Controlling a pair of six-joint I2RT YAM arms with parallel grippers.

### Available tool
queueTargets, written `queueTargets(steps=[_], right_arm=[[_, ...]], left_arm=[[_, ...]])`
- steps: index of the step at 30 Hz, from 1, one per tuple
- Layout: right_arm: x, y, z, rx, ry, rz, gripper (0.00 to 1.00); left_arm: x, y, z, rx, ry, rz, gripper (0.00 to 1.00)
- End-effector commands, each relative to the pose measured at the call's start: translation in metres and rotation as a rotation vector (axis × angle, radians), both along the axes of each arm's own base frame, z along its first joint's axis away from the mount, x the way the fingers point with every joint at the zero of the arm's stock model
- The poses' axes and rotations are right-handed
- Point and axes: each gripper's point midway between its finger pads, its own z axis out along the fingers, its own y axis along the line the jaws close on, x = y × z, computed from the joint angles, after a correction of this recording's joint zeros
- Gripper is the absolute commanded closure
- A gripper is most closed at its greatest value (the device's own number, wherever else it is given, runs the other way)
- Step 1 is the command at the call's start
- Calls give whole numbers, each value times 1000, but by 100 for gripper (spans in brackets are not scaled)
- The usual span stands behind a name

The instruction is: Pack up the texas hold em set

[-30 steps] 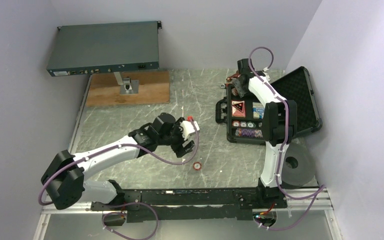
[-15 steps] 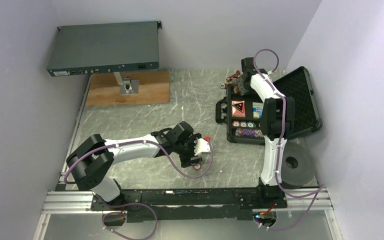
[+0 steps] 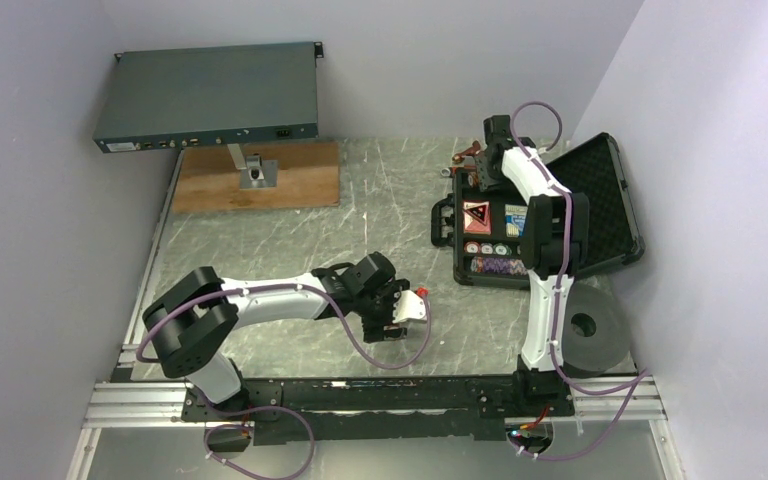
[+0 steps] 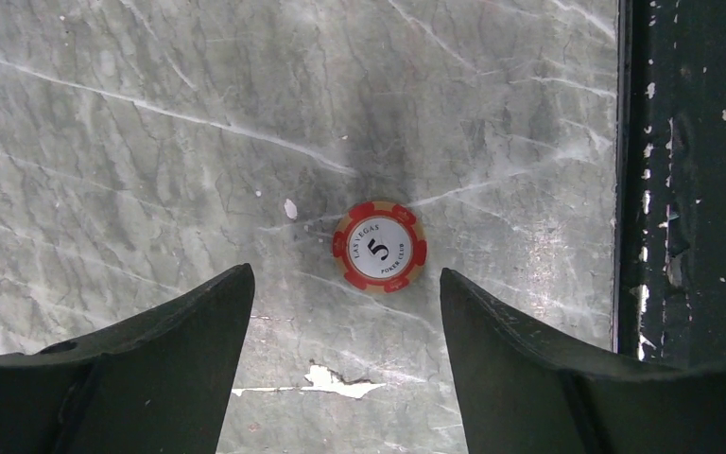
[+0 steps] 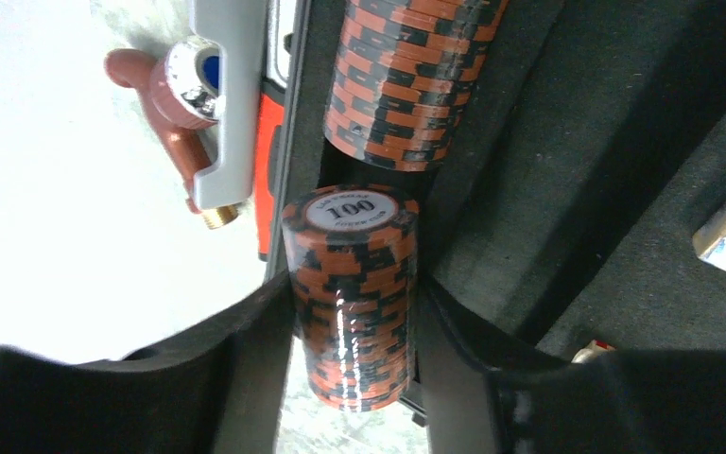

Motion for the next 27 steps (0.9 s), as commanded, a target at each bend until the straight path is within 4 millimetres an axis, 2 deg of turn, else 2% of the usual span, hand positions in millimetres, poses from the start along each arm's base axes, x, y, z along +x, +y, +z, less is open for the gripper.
queueTargets(steps=[1,7,9,14,19,27], right_arm=[[46,5,10,81,-240,-29,44],[56,13,16,117,-282,5,21],[58,14,18,126,-293,9,17],[57,17,23,137,-313,30,16],[52,17,44,116,-357,63,15],[24,14,81,72,-418,116,12]], left_arm=[[2,-12,9,-17,-16,-27,23],[4,-13,11,-19,-14,-18,23],[4,-14,11,-19,-13,-15,23],[5,-14,11,-18,-15,-15,23],[9,-12,8,0,-24,4,23],[17,-12,3,33,-34,63,27]])
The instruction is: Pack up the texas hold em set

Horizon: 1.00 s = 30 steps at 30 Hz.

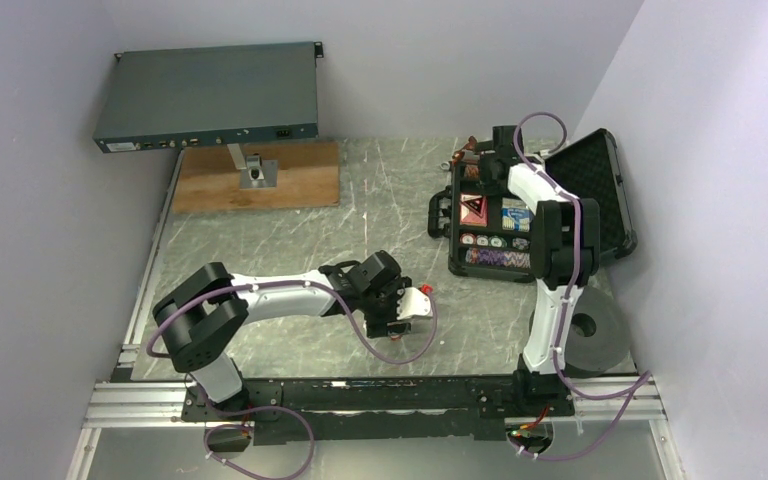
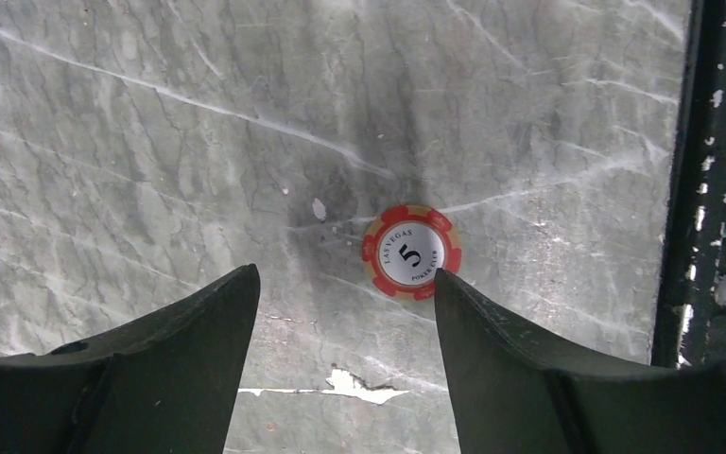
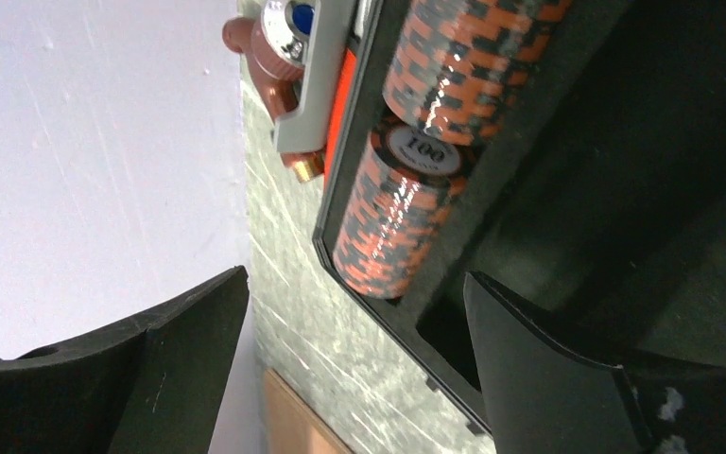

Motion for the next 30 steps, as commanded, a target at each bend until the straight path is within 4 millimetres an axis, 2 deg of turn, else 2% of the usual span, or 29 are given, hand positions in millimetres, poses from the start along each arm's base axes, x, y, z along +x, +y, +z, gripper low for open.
queueTargets(steps=[1,6,12,20,30], right_arm=[[-4,5,63,-22,-151,62,12],[-30,8,79,-24,-176,97,11],[-61,9,92,-28,-203,125,11],[-96,-3,115,-100,-235,119,10],[-128,-15,109,-163,-222,107,10]], left_arm=[[8,-10,8,-5,-27,37,27],[11,-11,4,20,-45,70,30],[-1,-16,2,36,-30,45,31],[-8,-15,1,105,-9,66,29],[-8,-13,-11,157,8,97,30]])
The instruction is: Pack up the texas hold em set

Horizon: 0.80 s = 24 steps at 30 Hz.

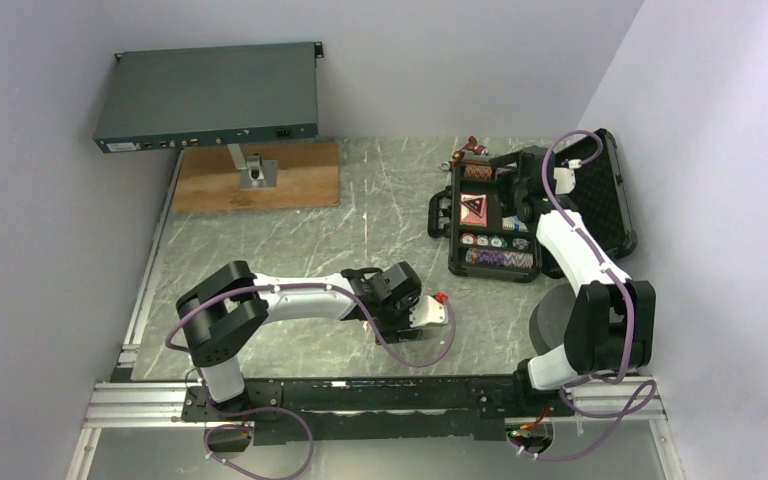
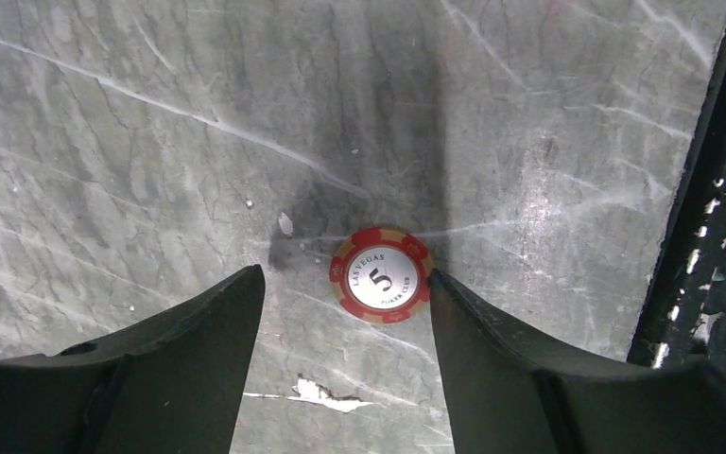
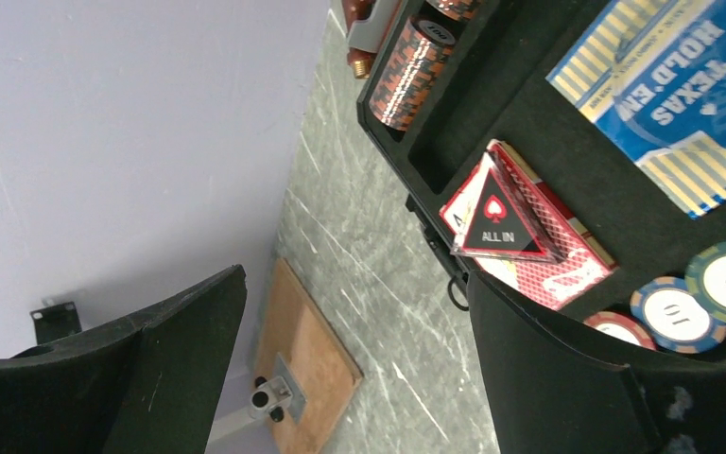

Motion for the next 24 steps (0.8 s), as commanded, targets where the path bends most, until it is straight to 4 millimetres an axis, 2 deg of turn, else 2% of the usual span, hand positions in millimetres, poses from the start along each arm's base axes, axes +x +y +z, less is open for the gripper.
queueTargets(steps=[1,10,18,24], right_arm=[[-6,-12,8,-60,-29,-21,10],[-9,-16,-1,-70,0,4,10],[-11,-20,3,-101,9,8,10],[-13,-22,4,-111,10,4,10]], left_arm=[[-1,-6,2,9,21,20,29],[-1,-6,-6,95,74,87,30],[-1,2,-13,214,77,206,29],[-4,10,-22,290,62,281,34]])
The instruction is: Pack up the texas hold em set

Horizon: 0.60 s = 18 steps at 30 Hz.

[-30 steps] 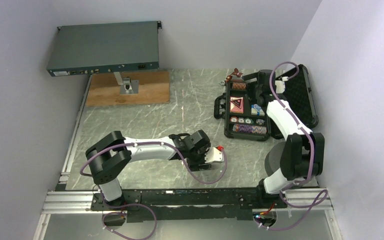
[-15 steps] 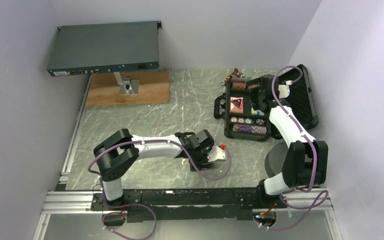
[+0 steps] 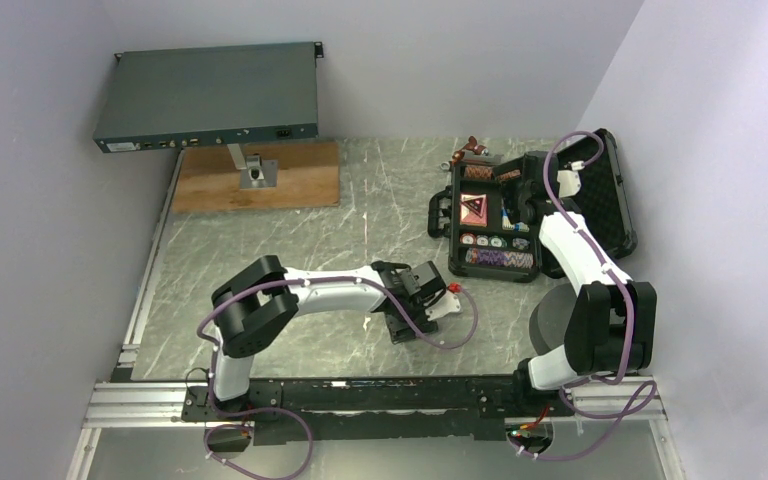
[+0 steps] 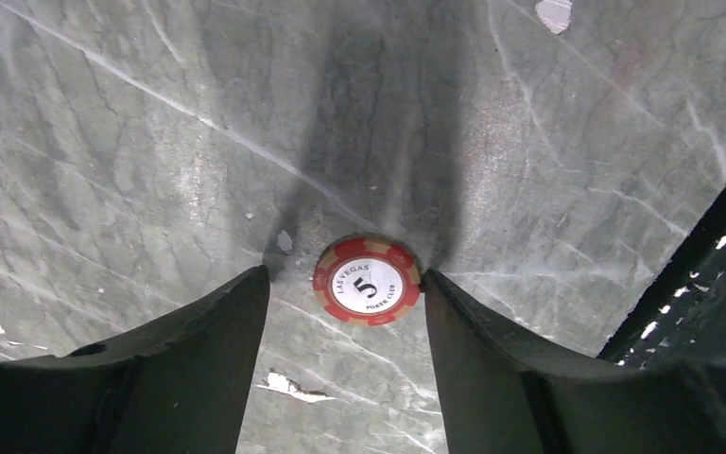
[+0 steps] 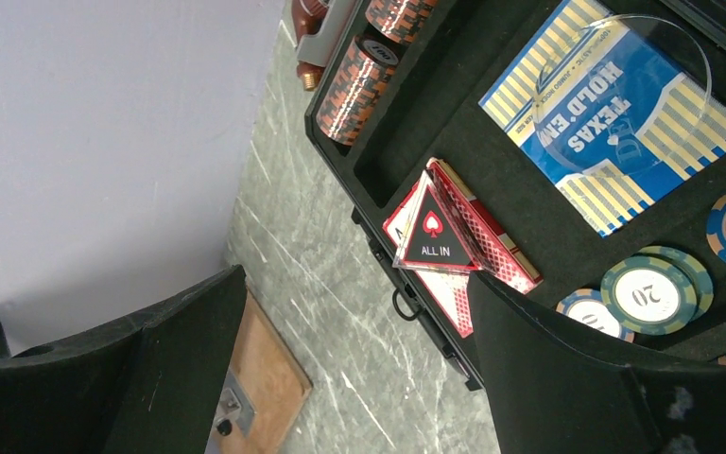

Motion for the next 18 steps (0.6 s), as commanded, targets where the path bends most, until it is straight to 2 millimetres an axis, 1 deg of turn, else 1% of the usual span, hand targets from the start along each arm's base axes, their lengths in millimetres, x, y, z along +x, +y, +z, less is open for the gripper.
queueTargets(steps=[1,2,6,8,12,15,18], right_arm=[[0,-5,21,-22,-49,-4,10],[-1,-5,21,-23,-48,-4,10],[-2,-5,22,-23,-51,-5,10],[-3,-6,22,-31,-49,-5,10],[-5,-8,24,-40,-53,-8,11],[-5,-9,25,-46,-56,-9,11],[-5,-8,25,-44,-60,-7,11]], left_arm=[[-5,20,-17,134,-11,76,37],[-7,19,-17,134,-8,81,39],[-13,13,-14,107,15,81,37],[-12,15,-14,119,13,91,39],[-16,22,-23,163,33,104,46],[-27,22,-30,175,98,95,45],[-28,24,-33,186,105,98,47]])
